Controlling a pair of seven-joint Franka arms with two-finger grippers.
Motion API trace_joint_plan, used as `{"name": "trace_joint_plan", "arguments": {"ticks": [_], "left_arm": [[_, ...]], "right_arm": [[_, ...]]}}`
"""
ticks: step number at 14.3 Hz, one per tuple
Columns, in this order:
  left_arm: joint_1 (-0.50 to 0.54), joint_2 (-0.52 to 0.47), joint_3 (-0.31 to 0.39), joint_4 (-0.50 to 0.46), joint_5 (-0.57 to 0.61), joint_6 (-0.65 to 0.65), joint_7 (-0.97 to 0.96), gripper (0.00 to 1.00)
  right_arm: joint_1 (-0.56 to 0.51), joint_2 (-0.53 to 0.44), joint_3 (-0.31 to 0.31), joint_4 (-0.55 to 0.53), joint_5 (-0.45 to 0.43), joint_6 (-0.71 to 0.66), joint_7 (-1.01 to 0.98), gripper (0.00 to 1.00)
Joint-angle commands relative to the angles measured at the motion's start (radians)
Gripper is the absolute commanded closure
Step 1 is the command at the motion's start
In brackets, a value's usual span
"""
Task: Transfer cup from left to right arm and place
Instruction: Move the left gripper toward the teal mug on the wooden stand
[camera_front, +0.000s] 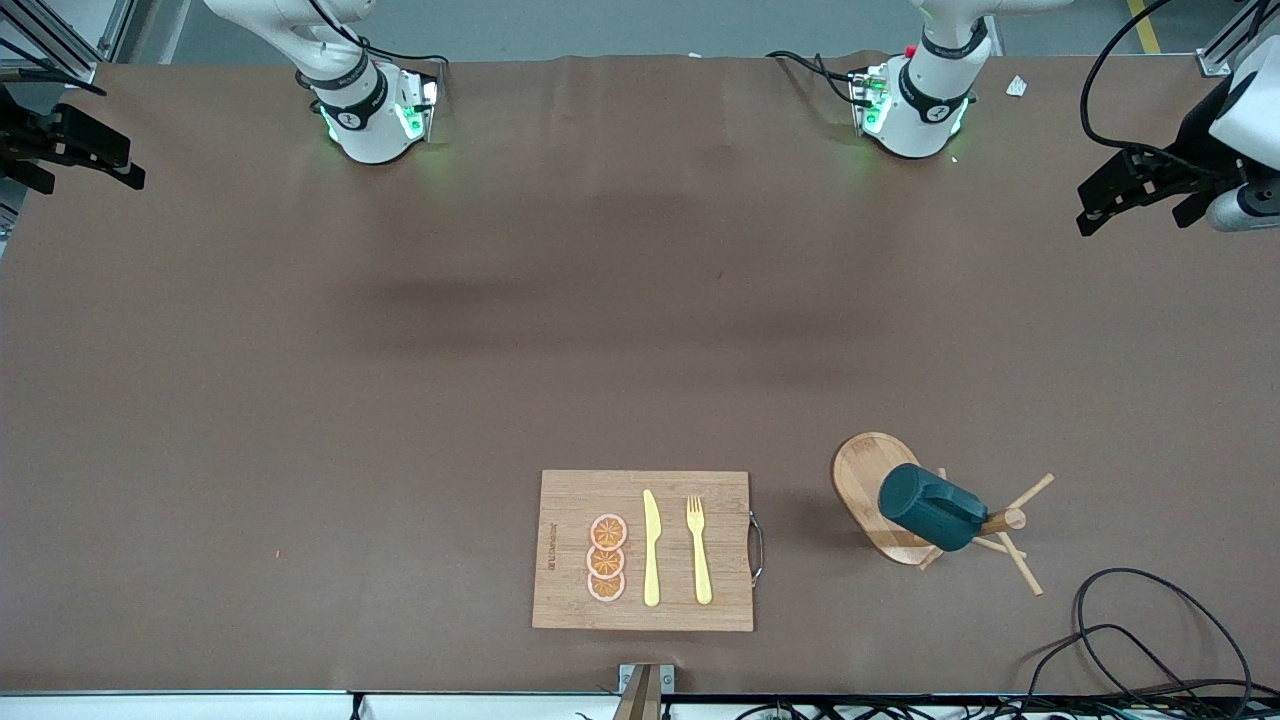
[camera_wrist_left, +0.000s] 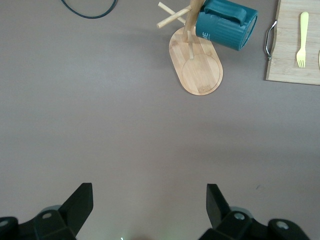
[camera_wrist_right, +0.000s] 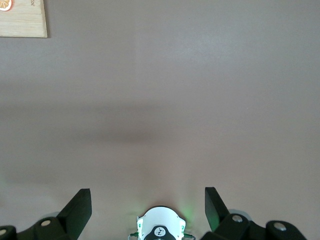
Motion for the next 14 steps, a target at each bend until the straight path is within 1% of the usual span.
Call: {"name": "trace_joint_plan", "arguments": {"ticks": [1, 4, 5, 6, 7, 8, 11, 14], "left_arm": [[-0.001, 0.014, 0.001, 0.025, 0.019, -0.013, 0.012, 0.0], [0.002, 0.02, 0.003, 0.028, 0.027, -0.011, 0.012, 0.0], [0.002, 0.04, 0.004, 0.047, 0.026, -0.005, 0.006, 0.0], [0.004, 0.078, 0.012, 0.1, 0.022, -0.007, 0.0, 0.0], [0.007, 0.113, 0.033, 0.129, 0.015, -0.007, 0.003, 0.0], [0.008, 0.138, 0.055, 0.137, 0.006, -0.001, 0.005, 0.0], [0.007, 0.212, 0.066, 0.154, -0.013, 0.077, 0.003, 0.0], [0.004, 0.282, 0.066, 0.154, -0.022, 0.197, -0.008, 0.0]], "right_arm": [[0.003, -0.024, 0.0, -0.021, -0.006, 0.007, -0.001, 0.0], [0.003, -0.024, 0.0, -0.023, -0.006, 0.006, -0.001, 0.0], [0.003, -0.024, 0.0, -0.021, -0.006, 0.006, -0.001, 0.0], [0.003, -0.024, 0.0, -0.021, -0.006, 0.007, -0.001, 0.0], [0.003, -0.024, 0.0, -0.021, -0.006, 0.007, -0.001, 0.0], [0.003, -0.024, 0.0, -0.021, -0.006, 0.007, -0.001, 0.0], [0.001, -0.024, -0.002, -0.021, -0.006, 0.007, -0.001, 0.0], [0.001, -0.024, -0.002, -0.021, -0.006, 0.007, -0.001, 0.0]]}}
